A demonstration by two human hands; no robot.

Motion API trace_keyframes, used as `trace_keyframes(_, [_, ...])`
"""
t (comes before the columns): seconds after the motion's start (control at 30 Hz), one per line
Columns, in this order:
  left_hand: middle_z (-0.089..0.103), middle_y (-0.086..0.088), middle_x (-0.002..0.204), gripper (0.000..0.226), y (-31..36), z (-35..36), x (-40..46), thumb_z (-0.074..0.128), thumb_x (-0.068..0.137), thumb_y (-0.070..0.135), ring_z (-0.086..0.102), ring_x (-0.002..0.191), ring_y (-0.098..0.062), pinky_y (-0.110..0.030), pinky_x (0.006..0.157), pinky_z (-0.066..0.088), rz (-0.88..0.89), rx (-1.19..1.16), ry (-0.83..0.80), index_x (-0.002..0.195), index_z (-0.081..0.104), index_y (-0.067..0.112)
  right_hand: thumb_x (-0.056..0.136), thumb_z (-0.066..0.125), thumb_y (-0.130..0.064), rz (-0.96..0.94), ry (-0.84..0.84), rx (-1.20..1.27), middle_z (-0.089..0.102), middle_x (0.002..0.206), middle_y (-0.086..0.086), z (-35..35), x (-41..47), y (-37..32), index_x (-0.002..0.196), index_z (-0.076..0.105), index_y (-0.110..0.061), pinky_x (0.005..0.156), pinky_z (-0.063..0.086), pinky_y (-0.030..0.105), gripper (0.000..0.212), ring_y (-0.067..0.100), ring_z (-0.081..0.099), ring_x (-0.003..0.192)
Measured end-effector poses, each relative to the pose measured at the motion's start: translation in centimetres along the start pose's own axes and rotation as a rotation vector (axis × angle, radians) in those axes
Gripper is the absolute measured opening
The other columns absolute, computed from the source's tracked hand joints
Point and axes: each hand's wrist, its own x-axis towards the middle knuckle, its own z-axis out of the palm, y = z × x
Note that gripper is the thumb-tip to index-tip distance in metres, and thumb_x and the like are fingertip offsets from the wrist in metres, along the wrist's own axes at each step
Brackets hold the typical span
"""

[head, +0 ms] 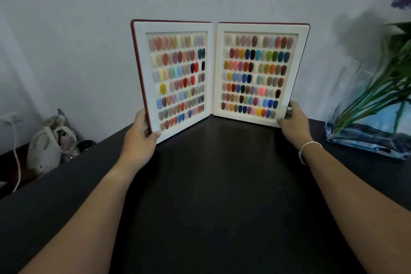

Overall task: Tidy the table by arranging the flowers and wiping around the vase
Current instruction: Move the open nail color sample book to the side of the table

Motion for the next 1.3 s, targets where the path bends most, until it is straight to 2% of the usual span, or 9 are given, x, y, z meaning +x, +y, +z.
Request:
trace_keyframes(0.23, [0.05, 0.0, 0.136, 0.059, 0.45, -0.1, -0.38, 0.055, 0.086, 0.001, 0.048, 0.123, -0.018, -0.044, 0.094, 0.045, -0.014, 0.007, -0.023, 0.132, 0.034, 0.033, 0.083, 0.047, 0.007, 0.022, 0.085, 0.035, 0.06, 0.113, 0.01, -0.23, -0.34, -0.02, 0.122, 0.045, -0.014, 0.077, 0.041, 0.022, 0.044, 0.014, 0.052, 0.09])
trace_keyframes(0.4, [0.051, 0.0, 0.134, 0.058, 0.59, -0.18, -0.52, 0.054, 0.086, 0.001, 0.048, 0.113, -0.009, -0.041, 0.093, 0.045, -0.015, -0.018, -0.04, 0.131, 0.035, 0.032, 0.084, 0.045, 0.007, 0.088, 0.144, 0.085, 0.06, 0.115, 0.012, -0.37, -0.27, 0.06, 0.12, 0.047, -0.012, 0.074, 0.042, 0.023, 0.041, 0.015, 0.051, 0.089])
trace_keyframes(0.67, [0.049, 0.0, 0.137, 0.06, 0.75, 0.03, -0.57, 0.054, 0.086, 0.002, 0.046, 0.125, -0.019, -0.043, 0.095, 0.044, -0.02, -0.014, -0.041, 0.133, 0.033, 0.033, 0.085, 0.046, 0.006, 0.112, 0.13, 0.095, 0.058, 0.121, 0.013, -0.51, -0.09, 0.22, 0.122, 0.045, -0.012, 0.077, 0.042, 0.025, 0.041, 0.014, 0.05, 0.093])
trace_keyframes(0.97, [0.047, -0.001, 0.139, 0.059, 0.81, 0.1, -0.56, 0.055, 0.086, 0.002, 0.045, 0.127, -0.021, -0.046, 0.095, 0.045, -0.026, -0.001, -0.038, 0.133, 0.033, 0.031, 0.087, 0.045, 0.003, 0.109, 0.123, 0.099, 0.055, 0.125, 0.013, -0.62, -0.29, 0.0, 0.125, 0.043, -0.013, 0.082, 0.044, 0.028, 0.042, 0.018, 0.052, 0.101])
trace_keyframes(1.07, [0.048, -0.001, 0.138, 0.057, 0.75, 0.12, -0.6, 0.055, 0.086, 0.003, 0.046, 0.126, -0.021, -0.046, 0.095, 0.044, -0.023, 0.001, -0.04, 0.132, 0.036, 0.031, 0.088, 0.044, 0.002, 0.098, 0.127, 0.103, 0.056, 0.125, 0.013, -0.57, -0.37, -0.01, 0.125, 0.044, -0.013, 0.078, 0.042, 0.025, 0.04, 0.014, 0.048, 0.095])
trace_keyframes(1.3, [0.049, -0.001, 0.137, 0.057, 0.62, 0.14, -0.55, 0.056, 0.086, 0.004, 0.046, 0.125, -0.021, -0.045, 0.094, 0.045, -0.025, -0.001, -0.043, 0.131, 0.036, 0.031, 0.089, 0.045, -0.002, 0.067, 0.123, 0.103, 0.055, 0.126, 0.01, -0.63, -0.86, -0.24, 0.125, 0.045, -0.013, 0.078, 0.039, 0.025, 0.038, 0.012, 0.047, 0.097])
